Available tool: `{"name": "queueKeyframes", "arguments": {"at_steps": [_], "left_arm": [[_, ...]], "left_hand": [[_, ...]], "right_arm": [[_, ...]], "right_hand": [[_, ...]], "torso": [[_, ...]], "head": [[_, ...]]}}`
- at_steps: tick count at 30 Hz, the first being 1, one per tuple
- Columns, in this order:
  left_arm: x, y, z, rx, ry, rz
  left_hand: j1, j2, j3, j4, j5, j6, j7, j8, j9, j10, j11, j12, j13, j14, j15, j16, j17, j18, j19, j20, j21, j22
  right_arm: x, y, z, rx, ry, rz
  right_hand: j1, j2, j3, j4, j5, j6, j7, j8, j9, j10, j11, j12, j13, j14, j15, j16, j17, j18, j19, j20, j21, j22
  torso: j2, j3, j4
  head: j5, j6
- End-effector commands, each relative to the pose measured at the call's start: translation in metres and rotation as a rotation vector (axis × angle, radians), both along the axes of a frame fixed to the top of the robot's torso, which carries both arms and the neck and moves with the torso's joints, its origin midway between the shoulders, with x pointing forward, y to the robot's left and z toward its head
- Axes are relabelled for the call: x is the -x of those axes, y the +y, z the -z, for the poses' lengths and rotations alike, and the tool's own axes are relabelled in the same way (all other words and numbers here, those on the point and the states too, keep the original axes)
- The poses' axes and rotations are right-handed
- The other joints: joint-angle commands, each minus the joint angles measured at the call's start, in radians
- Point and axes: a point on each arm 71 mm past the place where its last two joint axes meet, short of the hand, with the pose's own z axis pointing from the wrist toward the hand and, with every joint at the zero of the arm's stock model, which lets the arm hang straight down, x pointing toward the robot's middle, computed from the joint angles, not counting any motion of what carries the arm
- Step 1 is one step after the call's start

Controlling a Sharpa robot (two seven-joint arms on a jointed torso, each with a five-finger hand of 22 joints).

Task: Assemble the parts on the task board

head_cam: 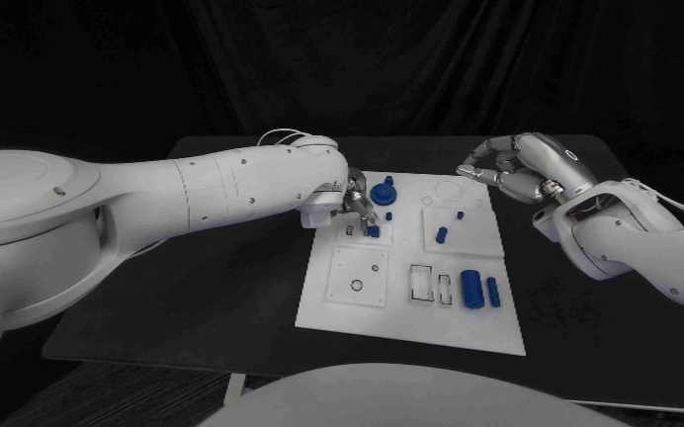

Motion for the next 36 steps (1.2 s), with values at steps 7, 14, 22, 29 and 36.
{"name": "queueKeyframes", "arguments": {"at_steps": [7, 14, 22, 29, 36], "left_arm": [[0.0017, -0.0037, 0.0048, -0.004, 0.018, 0.029], [0.0024, -0.0047, 0.0056, 0.010, 0.008, 0.023], [0.0023, 0.0002, 0.0062, 0.002, 0.008, 0.009], [0.0032, 0.0001, 0.0049, 0.022, -0.010, 0.003], [0.0045, -0.0015, 0.0036, 0.039, -0.024, 0.002]], "left_hand": [[0.001, 0.005, -0.012, -0.001, -0.002, -0.003, 0.006, -0.011, -0.012, 0.105, 0.008, 0.003, 0.263, 0.104, 0.007, 0.003, 0.263, 0.014, 0.001, 0.005, -0.012, 0.157], [0.018, 0.007, -0.024, -0.005, 0.002, 0.018, 0.002, 0.000, -0.016, 0.105, 0.005, 0.003, 0.263, 0.104, 0.006, 0.003, 0.263, 0.013, 0.004, 0.005, -0.009, 0.160], [0.031, 0.010, -0.090, 0.006, -0.013, -0.003, -0.010, 0.088, 0.094, 0.105, -0.004, 0.003, 0.263, 0.104, 0.001, 0.003, 0.263, 0.016, 0.002, -0.003, -0.020, 0.160], [0.053, 0.027, -0.138, 0.024, -0.011, -0.092, -0.026, 0.261, 0.315, 0.105, -0.018, 0.003, 0.263, 0.104, -0.013, 0.003, 0.263, 0.015, 0.005, -0.013, -0.024, 0.164], [0.064, 0.027, -0.144, 0.029, -0.010, -0.093, -0.032, 0.295, 0.349, 0.105, -0.022, 0.003, 0.263, 0.104, -0.016, 0.003, 0.263, 0.014, 0.006, -0.015, -0.023, 0.167]], "right_arm": [[0.0000, 0.0002, 0.0017, 0.003, 0.012, 0.007], [0.0002, 0.0002, 0.0016, 0.003, 0.011, 0.007], [0.0005, -0.0012, 0.0016, 0.003, 0.011, 0.009], [0.0005, -0.0017, 0.0019, 0.004, 0.011, 0.010], [0.0009, -0.0018, 0.0029, 0.004, 0.013, 0.009]], "right_hand": [[0.005, 0.008, -0.005, 0.001, 0.005, 0.000, 0.000, -0.005, -0.001, 0.104, -0.008, 0.003, 0.263, 0.104, -0.006, 0.003, 0.263, -0.001, 0.088, -0.006, -0.004, 0.254], [0.005, 0.009, -0.006, 0.001, 0.005, 0.000, 0.001, -0.006, -0.001, 0.104, -0.008, 0.003, 0.263, 0.104, -0.006, 0.003, 0.263, -0.001, 0.089, -0.006, -0.004, 0.255], [0.005, 0.009, -0.006, 0.002, 0.005, 0.000, 0.001, -0.006, -0.001, 0.104, -0.008, 0.003, 0.263, 0.104, -0.006, 0.003, 0.263, -0.001, 0.088, -0.006, -0.004, 0.254], [0.004, 0.009, -0.006, 0.002, 0.004, 0.000, 0.001, -0.006, -0.002, 0.104, -0.008, 0.003, 0.263, 0.104, -0.006, 0.003, 0.263, -0.001, 0.088, -0.006, -0.004, 0.254], [0.003, 0.010, -0.007, 0.003, 0.004, 0.000, 0.001, -0.006, -0.002, 0.104, -0.008, 0.003, 0.263, 0.104, -0.005, 0.003, 0.263, -0.001, 0.088, -0.005, -0.004, 0.255]], "torso": [[0.001, 0.0011, 0.0003], [0.001, 0.0006, 0.0000], [0.002, 0.0012, 0.0019], [0.002, 0.0007, 0.0008], [0.001, -0.0001, 0.0002]], "head": [[0.000, 0.000], [-0.002, 0.000], [-0.007, 0.000], [-0.005, 0.000], [-0.005, 0.000]]}}
